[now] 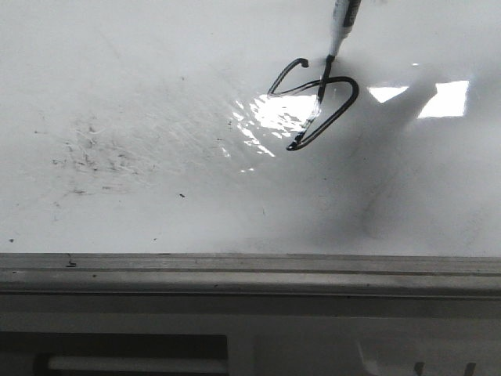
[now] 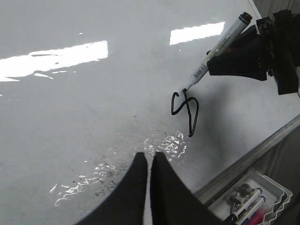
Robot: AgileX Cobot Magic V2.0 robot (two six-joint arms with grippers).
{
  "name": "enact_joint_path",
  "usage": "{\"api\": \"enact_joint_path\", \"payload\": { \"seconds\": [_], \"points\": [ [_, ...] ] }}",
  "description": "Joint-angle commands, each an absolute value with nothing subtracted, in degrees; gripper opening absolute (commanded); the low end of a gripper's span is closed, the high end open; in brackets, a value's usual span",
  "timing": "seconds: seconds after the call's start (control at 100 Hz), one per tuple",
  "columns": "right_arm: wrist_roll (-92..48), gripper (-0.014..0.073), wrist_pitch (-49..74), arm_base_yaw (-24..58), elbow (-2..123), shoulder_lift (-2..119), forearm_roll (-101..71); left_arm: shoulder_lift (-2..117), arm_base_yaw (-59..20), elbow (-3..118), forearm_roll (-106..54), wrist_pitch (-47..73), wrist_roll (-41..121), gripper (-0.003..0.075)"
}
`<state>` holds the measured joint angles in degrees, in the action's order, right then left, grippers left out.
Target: Write number 8 on whiteboard
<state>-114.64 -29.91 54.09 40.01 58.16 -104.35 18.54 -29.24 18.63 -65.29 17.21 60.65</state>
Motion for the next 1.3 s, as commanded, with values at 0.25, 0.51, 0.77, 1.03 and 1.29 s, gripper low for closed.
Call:
{"api": "enact_joint_path", "payload": {
  "seconds": [0.25, 0.51, 0.77, 1.03, 1.29],
  "points": [
    [-115.4, -0.0045, -24.4, 53.4, 42.4, 58.5, -101.5, 19.0, -29.2, 20.3, -67.0, 16.2, 60.0, -0.002],
    [-115.4, -0.0045, -24.0, 53.5, 43.7, 58.6, -101.5, 19.0, -29.2, 20.3, -67.0, 16.3, 60.0, -0.002],
    [-115.4, -0.0046, -21.0, 58.7, 46.1, 50.8, -102.6, 19.0, -29.2, 20.3, -67.0, 16.3, 60.0, -0.0013],
    [-120.7, -0.0071, -29.4, 60.3, 43.6, 44.2, -106.5, 23.1, -29.2, 21.7, -67.0, 21.5, 60.0, 0.0397],
    [-118.5, -0.0071, -18.0, 60.4, 38.1, 43.3, -106.5, 36.1, -29.3, 28.3, -68.3, 32.0, 69.8, 0.0377]
  ]
}}
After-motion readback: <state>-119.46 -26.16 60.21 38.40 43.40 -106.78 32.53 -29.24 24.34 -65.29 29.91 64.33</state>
